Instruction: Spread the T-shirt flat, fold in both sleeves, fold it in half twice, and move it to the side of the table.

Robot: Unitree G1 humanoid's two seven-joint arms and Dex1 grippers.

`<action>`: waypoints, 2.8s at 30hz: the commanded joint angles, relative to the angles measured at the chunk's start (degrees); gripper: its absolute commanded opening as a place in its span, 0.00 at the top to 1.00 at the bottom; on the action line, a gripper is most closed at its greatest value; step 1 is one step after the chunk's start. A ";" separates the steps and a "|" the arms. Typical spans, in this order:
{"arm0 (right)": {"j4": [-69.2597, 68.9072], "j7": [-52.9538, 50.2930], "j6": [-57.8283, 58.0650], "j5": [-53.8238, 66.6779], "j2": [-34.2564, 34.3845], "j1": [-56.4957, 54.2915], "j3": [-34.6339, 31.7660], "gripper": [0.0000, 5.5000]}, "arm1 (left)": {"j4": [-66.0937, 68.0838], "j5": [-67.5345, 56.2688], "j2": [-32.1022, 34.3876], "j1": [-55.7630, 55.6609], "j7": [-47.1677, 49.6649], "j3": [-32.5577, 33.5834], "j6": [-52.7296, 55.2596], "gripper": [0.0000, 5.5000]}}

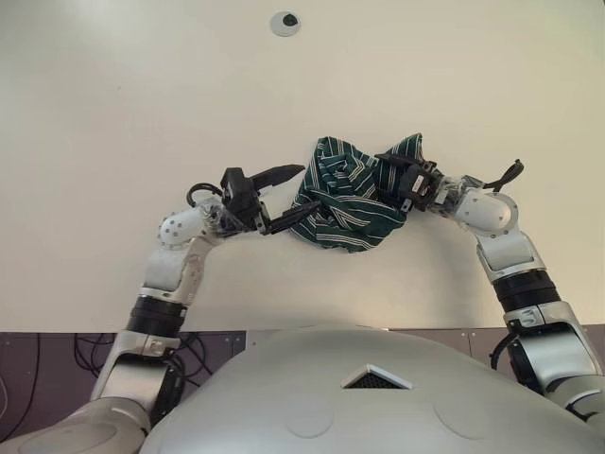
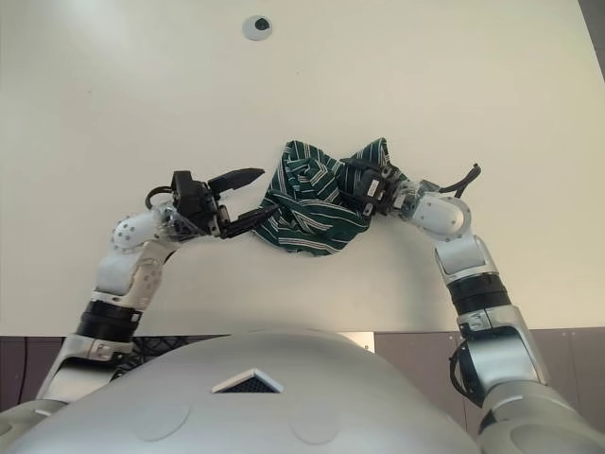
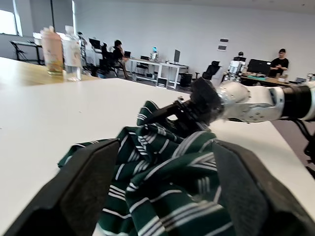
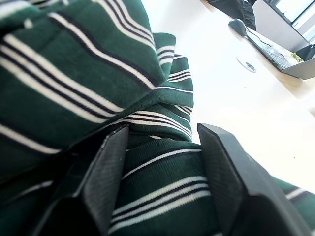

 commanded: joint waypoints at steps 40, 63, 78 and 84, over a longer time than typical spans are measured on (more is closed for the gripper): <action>-2.14 -4.79 8.54 10.45 5.81 0.09 -6.10 0.54 | -4.27 7.70 -2.99 -5.84 2.73 11.66 0.32 1.00; -7.67 2.84 12.72 12.34 5.36 -1.76 -6.31 0.29 | 4.93 54.98 6.26 0.62 6.26 34.70 -85.25 1.00; 2.12 1.12 8.86 -9.06 -4.14 -2.34 0.46 0.29 | 14.87 141.38 35.44 14.83 113.39 0.71 -37.92 1.00; -6.97 15.71 7.32 0.39 -15.73 5.60 -0.87 0.29 | 24.88 143.35 37.41 9.46 125.57 -10.44 -27.28 1.00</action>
